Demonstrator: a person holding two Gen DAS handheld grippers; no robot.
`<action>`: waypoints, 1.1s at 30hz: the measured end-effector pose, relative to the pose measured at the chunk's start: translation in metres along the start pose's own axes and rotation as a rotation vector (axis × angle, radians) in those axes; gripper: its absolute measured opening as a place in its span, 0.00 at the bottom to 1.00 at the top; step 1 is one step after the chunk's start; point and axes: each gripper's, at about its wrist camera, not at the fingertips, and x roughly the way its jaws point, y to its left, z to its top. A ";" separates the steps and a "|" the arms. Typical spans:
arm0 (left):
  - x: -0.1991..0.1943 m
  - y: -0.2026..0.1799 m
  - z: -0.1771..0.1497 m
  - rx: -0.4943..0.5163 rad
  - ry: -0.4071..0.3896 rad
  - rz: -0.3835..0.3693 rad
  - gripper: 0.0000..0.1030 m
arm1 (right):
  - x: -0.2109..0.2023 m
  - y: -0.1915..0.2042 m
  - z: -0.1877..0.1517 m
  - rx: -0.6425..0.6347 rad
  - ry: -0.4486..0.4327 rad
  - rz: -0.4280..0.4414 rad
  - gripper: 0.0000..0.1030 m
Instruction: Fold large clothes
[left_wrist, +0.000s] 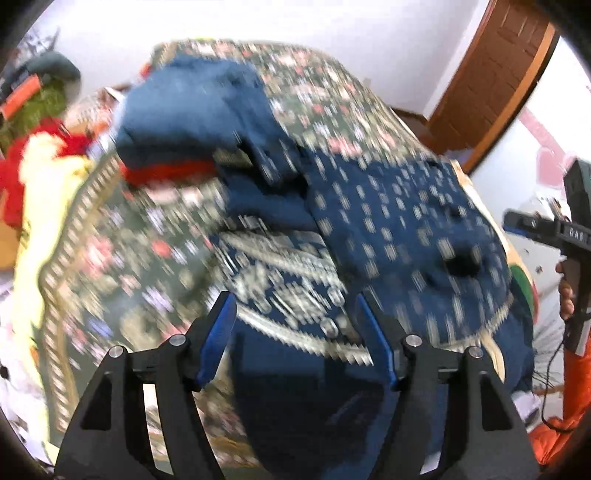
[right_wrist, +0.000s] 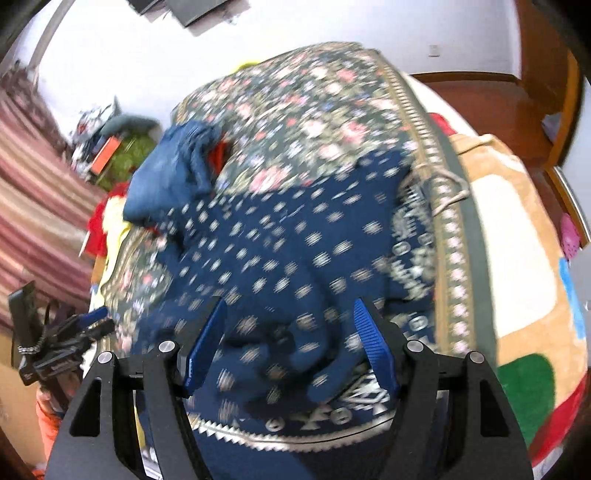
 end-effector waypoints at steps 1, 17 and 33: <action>-0.005 0.004 0.007 -0.006 -0.021 0.005 0.67 | -0.002 -0.006 0.003 0.015 -0.009 -0.005 0.67; 0.108 0.083 0.058 -0.376 0.103 -0.125 0.87 | 0.032 -0.083 0.042 0.201 0.024 -0.052 0.73; 0.197 0.093 0.087 -0.464 0.192 -0.199 0.87 | 0.107 -0.123 0.073 0.315 0.122 0.077 0.75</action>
